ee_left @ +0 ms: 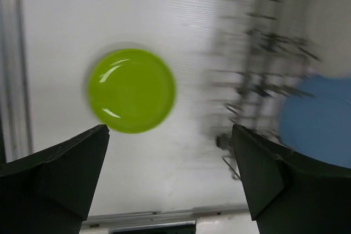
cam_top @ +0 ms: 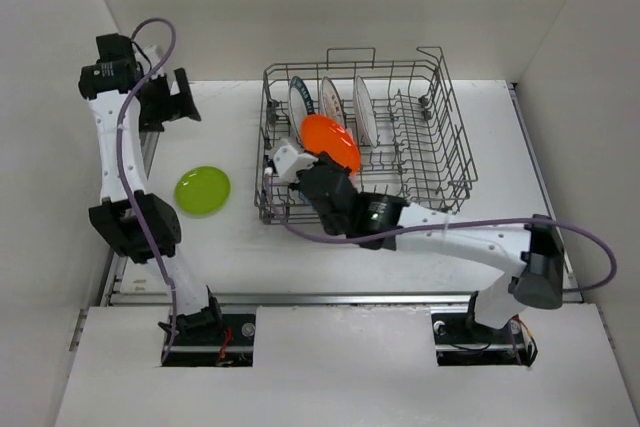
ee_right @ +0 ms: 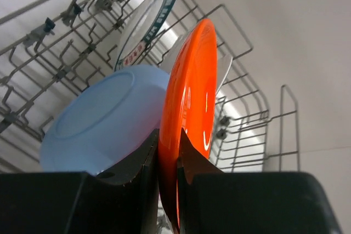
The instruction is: Unload the plates from the dish rack
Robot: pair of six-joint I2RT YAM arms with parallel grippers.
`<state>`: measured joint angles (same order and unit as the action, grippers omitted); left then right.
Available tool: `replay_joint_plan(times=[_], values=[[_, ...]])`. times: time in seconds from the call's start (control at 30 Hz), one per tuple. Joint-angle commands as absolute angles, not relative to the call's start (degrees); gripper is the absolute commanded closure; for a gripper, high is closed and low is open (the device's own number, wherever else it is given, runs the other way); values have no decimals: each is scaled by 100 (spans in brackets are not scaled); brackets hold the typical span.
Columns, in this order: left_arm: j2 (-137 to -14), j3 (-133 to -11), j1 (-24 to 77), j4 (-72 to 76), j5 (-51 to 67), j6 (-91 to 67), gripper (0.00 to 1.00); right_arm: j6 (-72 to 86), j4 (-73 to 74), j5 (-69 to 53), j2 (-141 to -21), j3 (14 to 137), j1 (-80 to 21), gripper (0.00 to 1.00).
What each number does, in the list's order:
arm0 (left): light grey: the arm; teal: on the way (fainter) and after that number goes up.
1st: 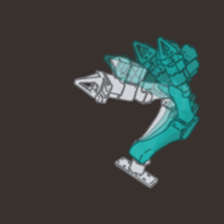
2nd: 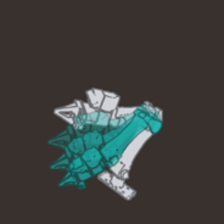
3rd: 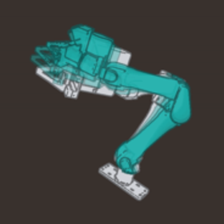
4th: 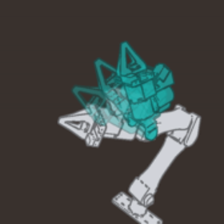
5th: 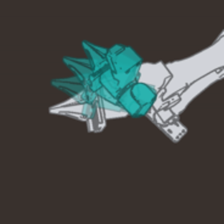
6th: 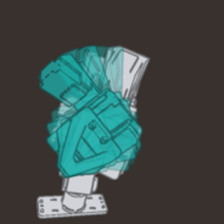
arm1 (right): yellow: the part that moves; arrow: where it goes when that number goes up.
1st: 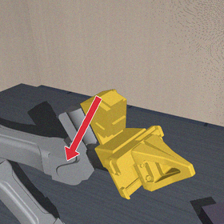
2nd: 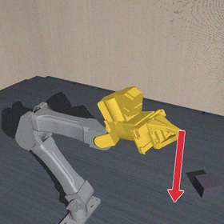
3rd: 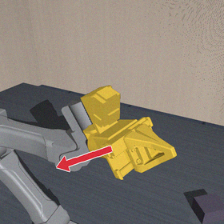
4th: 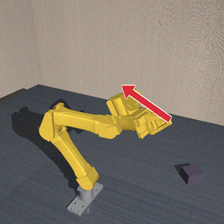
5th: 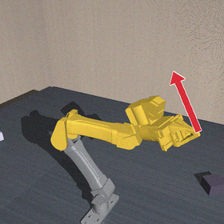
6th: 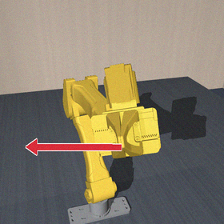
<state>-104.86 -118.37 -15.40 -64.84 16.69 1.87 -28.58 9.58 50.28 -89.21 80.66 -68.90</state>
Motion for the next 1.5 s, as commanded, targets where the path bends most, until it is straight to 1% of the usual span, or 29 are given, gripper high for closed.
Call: replay_joint_plan(times=[0.0,0.03,0.1,0.23,0.37,0.5,0.57,0.7,0.87,0.97,1.07,1.1,1.13,1.2,1.3,1.43,1.47], values=[[-10397,-12260,-977,-7645,3267,746,7,-4472,-1079,6161,-9349,8086,-7259,100],[-10458,-12470,-671,-7803,3444,869,7,-4891,-1299,6161,-9465,8086,-7338,100],[-10459,-12524,-414,-7989,3849,1046,6,-5141,-1591,6109,-9798,8138,-7461,100],[-10459,-12577,34,-7928,3929,1116,6,-5142,-1705,6047,-9861,8200,-7515,100],[-10669,-12787,342,-7796,4051,993,4,-4966,-1494,5538,-9861,8200,-7576,100],[-10836,-12841,702,-7866,4147,1045,4,-4808,-1407,5406,-10072,8253,-7576,100],[-10837,-12841,703,-7918,4367,1046,4,-4808,-1143,5195,-10160,8306,-7638,100],[-10688,-12841,703,-7972,4666,1326,4,-4808,-1143,5308,-10353,8411,-7638,100],[-10477,-12542,703,-8024,4948,1485,5,-4808,-1195,5387,-10354,8473,-7638,100],[-10301,-12542,616,-7780,4948,1381,6,-4869,-1362,5686,-10406,8473,-7638,100],[-10170,-12707,449,-7182,4309,838,6,-5009,-1783,6169,-10354,8403,-7638,100],[-10169,-12779,448,-6998,3680,722,4,-5062,-1932,6292,-10354,8402,-7638,100],[-10117,-12779,448,-6918,3422,608,4,-5115,-2125,6502,-10354,8402,-7638,100],[-10055,-12841,448,-6751,3165,327,4,-5115,-2180,6635,-10354,8402,-7638,100],[-9985,-12710,448,-6487,3164,106,4,-5115,-2355,6881,-10406,8350,-7638,100],[-9861,-12647,448,-6153,3576,-114,4,-5177,-2610,7084,-10459,8350,-7638,100],[-9861,-12647,448,-6152,3699,-175,3,-5177,-2663,7154,-10459,8297,-7638,100]])
